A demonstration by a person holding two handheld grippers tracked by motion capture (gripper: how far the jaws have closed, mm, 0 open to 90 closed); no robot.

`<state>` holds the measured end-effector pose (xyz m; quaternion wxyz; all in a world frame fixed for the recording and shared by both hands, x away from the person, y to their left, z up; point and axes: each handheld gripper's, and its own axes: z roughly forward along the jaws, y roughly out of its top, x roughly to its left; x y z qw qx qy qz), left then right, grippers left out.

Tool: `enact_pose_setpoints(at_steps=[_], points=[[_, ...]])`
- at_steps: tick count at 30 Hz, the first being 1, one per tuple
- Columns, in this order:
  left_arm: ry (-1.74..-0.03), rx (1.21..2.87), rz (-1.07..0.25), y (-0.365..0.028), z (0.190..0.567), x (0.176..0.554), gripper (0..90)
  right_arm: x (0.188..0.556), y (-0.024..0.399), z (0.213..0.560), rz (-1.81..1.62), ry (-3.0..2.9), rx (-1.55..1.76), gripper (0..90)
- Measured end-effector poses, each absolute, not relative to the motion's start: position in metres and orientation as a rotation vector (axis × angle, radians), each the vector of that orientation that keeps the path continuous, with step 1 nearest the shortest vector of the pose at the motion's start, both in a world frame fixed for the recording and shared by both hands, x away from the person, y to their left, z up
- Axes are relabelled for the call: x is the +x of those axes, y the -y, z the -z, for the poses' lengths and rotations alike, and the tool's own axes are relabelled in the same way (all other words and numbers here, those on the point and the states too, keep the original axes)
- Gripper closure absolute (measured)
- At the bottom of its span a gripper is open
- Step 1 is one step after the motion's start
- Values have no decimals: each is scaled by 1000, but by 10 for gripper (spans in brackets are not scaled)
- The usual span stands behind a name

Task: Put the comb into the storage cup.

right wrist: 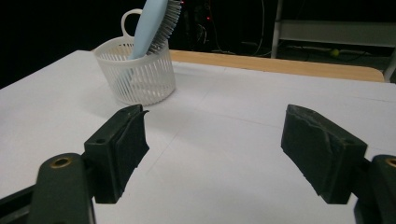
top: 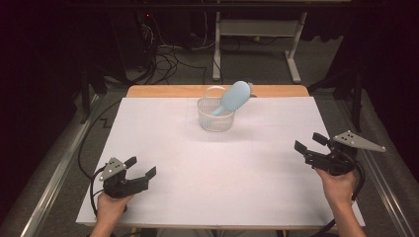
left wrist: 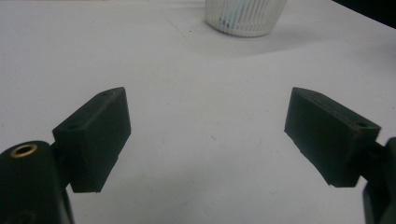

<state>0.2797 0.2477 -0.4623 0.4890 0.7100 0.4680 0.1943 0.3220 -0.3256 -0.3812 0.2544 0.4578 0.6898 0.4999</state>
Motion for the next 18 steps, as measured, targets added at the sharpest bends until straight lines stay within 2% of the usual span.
enact_pose_setpoints(at_steps=[18], points=[[-1144, 1721, -470, -248, 463, 280, 139, 311, 333, 395, -1376, -1841, 1258, 217]])
